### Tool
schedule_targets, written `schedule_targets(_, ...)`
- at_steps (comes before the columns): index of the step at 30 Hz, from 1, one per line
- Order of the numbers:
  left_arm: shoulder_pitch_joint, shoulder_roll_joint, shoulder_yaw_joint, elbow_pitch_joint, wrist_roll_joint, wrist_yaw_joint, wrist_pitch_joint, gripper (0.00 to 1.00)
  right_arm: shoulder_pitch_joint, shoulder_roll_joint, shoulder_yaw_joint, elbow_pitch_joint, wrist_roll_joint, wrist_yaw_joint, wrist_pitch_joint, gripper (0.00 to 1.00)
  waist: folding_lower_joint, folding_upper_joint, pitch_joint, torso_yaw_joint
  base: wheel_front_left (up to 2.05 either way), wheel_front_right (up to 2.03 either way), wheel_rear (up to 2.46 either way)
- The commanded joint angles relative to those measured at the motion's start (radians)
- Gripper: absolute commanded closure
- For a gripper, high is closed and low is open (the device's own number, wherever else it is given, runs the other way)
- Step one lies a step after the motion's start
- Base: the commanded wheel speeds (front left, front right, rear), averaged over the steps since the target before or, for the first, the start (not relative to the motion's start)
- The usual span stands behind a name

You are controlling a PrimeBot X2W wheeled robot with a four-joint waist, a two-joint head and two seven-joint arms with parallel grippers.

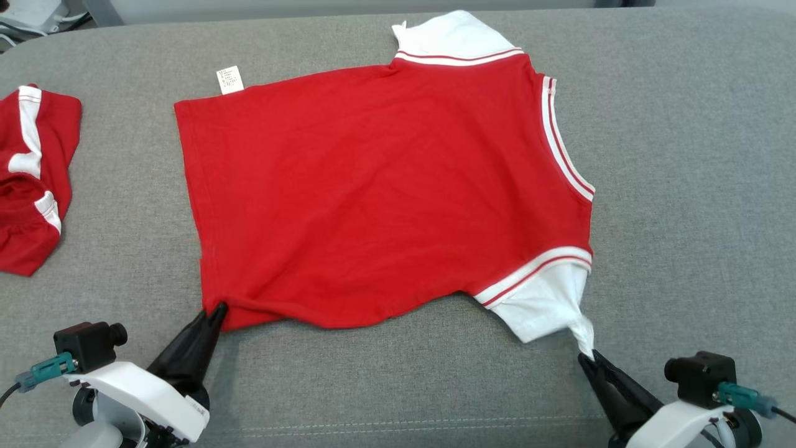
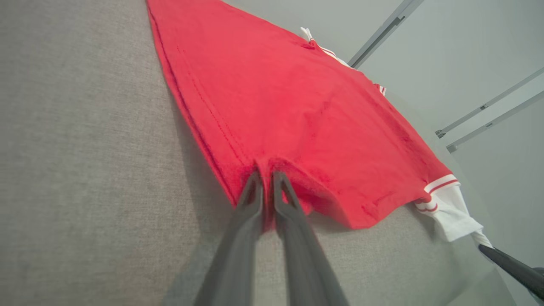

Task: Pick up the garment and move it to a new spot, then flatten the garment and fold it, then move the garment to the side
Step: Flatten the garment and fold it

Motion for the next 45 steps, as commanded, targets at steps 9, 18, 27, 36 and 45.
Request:
schedule_targets(9, 0.079, 0.031, 0.220, -0.115, 0.199, 0.218, -0.029, 0.00, 0.125, -0.110, -0.085, -0.229, -0.032, 0.001, -0.041, 0.00, 0.0000, 0.0000, -0.082, -0.003, 0.00, 0.00, 0.00)
schedule_targets(18, 0.123, -0.031, 0.335, -0.400, 0.529, 0.417, -0.030, 0.00, -0.059, 0.079, -0.288, -0.198, -0.290, 0.001, -0.183, 0.00, 0.0000, 0.0000, -0.167, -0.001, 0.00, 0.00, 0.00)
schedule_targets(27, 0.242, -0.103, 0.361, -0.367, 0.583, 0.466, -0.030, 0.00, -0.027, 0.140, -0.265, -0.028, -0.338, 0.001, -0.237, 0.00, 0.0000, 0.0000, -0.240, 0.012, 0.00, 0.00, 0.00)
schedule_targets(36, 0.333, -0.164, 0.409, -0.324, 0.636, 0.401, -0.030, 0.00, 0.104, 0.173, -0.294, 0.044, -0.330, 0.001, -0.272, 0.00, 0.0000, 0.0000, -0.268, 0.046, 0.00, 0.00, 0.00)
schedule_targets(45, 0.323, -0.176, 0.462, -0.238, 0.726, 0.293, -0.030, 0.00, 0.156, 0.185, -0.318, 0.017, -0.350, 0.001, -0.285, 0.00, 0.0000, 0.0000, -0.293, 0.047, 0.00, 0.00, 0.00)
